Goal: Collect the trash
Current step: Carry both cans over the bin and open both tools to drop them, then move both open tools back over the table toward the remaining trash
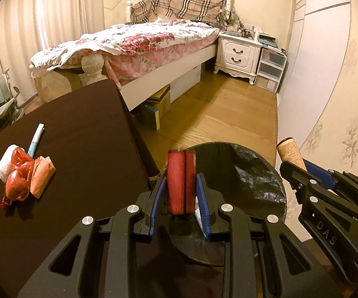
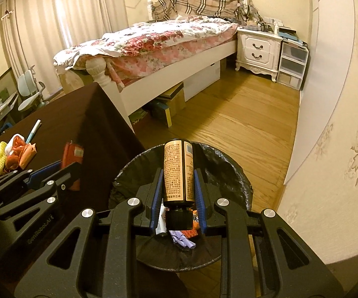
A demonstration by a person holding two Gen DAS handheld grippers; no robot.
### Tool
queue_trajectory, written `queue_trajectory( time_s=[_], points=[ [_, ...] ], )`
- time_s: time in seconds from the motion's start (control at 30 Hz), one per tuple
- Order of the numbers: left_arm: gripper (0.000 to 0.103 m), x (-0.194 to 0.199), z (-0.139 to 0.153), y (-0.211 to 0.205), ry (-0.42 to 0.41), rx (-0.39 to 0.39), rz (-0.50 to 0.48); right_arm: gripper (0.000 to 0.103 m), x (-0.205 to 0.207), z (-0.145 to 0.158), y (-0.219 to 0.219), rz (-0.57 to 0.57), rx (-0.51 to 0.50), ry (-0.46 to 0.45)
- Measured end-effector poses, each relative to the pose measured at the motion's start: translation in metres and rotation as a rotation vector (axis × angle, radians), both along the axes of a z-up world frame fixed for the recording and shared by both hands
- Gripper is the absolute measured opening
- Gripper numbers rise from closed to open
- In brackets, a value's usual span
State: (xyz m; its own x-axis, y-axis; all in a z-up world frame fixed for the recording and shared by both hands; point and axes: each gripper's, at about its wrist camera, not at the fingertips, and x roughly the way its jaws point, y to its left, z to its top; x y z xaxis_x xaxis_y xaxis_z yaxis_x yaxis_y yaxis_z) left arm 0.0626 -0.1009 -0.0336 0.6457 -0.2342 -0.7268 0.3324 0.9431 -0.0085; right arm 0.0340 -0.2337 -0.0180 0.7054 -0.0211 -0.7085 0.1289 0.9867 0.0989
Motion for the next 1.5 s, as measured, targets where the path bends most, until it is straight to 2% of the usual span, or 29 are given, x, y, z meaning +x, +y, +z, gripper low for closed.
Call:
queue_trajectory(
  time_s=[0.03,0.1,0.17,0.23,0.3,0.47,0.7,0.9,1.5],
  points=[
    [0.028,0.0,0.0,0.001,0.001,0.0,0.001,0.024,0.0,0.0,0.0,-0.003,0.001,0.0],
    [0.036,-0.001,0.0,0.001,0.0,0.004,0.004,0.025,0.0,-0.001,-0.001,-0.009,0.004,0.0],
    [0.055,-0.001,0.002,0.004,-0.011,0.001,0.014,0.031,-0.001,0.0,-0.001,-0.014,0.002,-0.002],
    [0.059,-0.001,0.003,0.006,-0.014,-0.006,0.018,0.043,-0.002,0.002,-0.002,-0.027,-0.006,-0.012],
    [0.063,-0.002,0.003,0.009,-0.011,-0.005,0.028,0.046,-0.004,0.003,-0.003,-0.035,-0.011,-0.016],
    [0.071,-0.005,0.003,0.018,-0.014,0.004,0.06,0.059,-0.007,0.005,-0.005,-0.051,-0.024,-0.019],
    [0.072,-0.013,0.008,0.04,-0.044,0.033,0.111,0.067,-0.007,0.008,0.007,-0.024,-0.026,-0.015],
    [0.072,-0.015,0.009,0.072,-0.048,0.046,0.182,0.067,-0.003,0.006,0.035,0.04,-0.019,-0.002],
    [0.072,-0.024,0.001,0.21,-0.001,0.071,0.464,0.067,0.024,0.014,0.161,0.3,-0.012,0.033]
  ],
)
